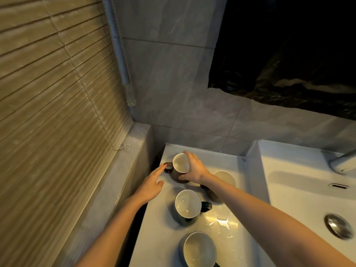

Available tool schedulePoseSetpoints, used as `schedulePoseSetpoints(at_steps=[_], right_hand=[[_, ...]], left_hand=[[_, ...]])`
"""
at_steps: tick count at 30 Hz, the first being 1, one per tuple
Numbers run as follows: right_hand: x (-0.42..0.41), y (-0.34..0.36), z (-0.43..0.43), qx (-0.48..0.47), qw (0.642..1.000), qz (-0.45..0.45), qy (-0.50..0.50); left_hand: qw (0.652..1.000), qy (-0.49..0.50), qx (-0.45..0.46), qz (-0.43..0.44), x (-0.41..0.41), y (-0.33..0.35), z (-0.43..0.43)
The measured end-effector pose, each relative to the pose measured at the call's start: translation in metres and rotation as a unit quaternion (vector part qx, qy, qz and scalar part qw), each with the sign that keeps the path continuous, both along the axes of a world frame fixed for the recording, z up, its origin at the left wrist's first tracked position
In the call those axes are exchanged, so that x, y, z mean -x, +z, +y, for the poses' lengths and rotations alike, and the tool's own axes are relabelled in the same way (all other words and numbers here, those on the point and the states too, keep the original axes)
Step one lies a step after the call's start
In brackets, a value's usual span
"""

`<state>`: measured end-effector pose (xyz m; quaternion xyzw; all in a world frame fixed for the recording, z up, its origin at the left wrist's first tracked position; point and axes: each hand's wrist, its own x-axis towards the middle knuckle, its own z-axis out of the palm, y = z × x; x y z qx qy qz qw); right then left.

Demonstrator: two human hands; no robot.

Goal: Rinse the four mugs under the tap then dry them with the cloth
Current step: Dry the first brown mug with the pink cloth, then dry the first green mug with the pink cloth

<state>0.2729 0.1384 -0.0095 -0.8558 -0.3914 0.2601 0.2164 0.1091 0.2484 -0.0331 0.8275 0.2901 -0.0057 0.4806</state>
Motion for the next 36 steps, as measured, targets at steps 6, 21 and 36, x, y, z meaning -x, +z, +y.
schedulePoseSetpoints(at_steps=[6, 21, 36], right_hand=[[0.006, 0.025, -0.017, -0.01, 0.999, -0.041, 0.031], [0.053, 0.009, -0.131, 0.035, 0.998, 0.052, 0.032], [0.073, 0.038, -0.156, -0.071, 0.992, 0.102, 0.009]], left_hand=[[0.998, 0.034, -0.03, -0.047, 0.011, 0.018, -0.015], [0.992, 0.013, 0.112, -0.047, 0.05, -0.006, -0.096], [0.986, -0.033, 0.14, -0.081, 0.044, 0.05, -0.103]])
